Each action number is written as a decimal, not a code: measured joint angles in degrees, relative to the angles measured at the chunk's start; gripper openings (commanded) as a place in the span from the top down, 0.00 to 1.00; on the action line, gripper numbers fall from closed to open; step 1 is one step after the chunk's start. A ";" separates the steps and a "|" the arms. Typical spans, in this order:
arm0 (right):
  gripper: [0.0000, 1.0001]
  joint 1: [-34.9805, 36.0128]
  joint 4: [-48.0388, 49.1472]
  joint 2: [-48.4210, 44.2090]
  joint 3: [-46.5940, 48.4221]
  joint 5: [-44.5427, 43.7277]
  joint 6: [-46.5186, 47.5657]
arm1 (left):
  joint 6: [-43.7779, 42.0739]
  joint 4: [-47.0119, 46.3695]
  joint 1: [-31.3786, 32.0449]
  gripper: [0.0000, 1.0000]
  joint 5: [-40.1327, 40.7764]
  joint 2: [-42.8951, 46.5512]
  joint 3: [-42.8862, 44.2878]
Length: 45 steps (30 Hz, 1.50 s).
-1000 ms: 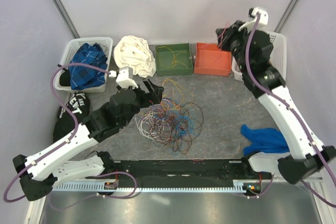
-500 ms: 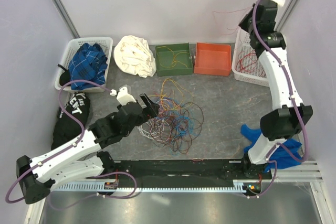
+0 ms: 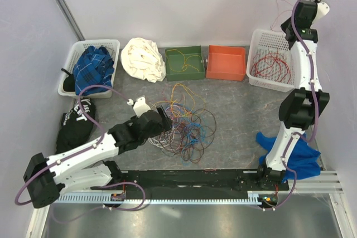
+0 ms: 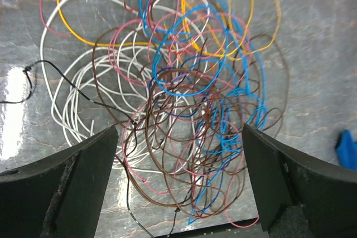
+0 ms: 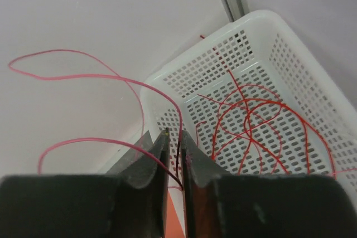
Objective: Untangle the cables
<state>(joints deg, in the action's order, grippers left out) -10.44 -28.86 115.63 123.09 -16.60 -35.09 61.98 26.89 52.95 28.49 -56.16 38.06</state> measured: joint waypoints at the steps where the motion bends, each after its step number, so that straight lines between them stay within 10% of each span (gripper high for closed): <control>1: 0.47 0.02 -0.31 1.20 0.90 0.07 -0.04 | 0.00 -0.17 0.00 0.00 -0.39 -0.94 0.00; 6: 0.19 0.09 -3.04 5.57 1.31 0.20 -0.35 | -0.57 -0.72 -0.02 0.00 -3.45 -6.16 0.15; 23: 0.20 -0.96 -2.67 -7.63 -19.87 5.31 -2.45 | -6.38 -1.79 -0.13 0.00 -14.08 -9.20 3.76; 34: 0.21 25.73 17.70 -38.45 -50.90 10.71 -2.64 | -6.38 -3.39 -0.13 0.04 -13.31 0.15 2.78; 45: 0.22 54.29 22.82 -39.04 -73.26 6.69 1.84 | -8.63 -4.98 -0.13 0.07 -12.66 5.44 -0.74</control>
<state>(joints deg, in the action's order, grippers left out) 43.86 -6.04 76.60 49.82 -9.91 -33.26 53.34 21.91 52.82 15.84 -50.72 37.32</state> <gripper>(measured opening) 0.778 0.950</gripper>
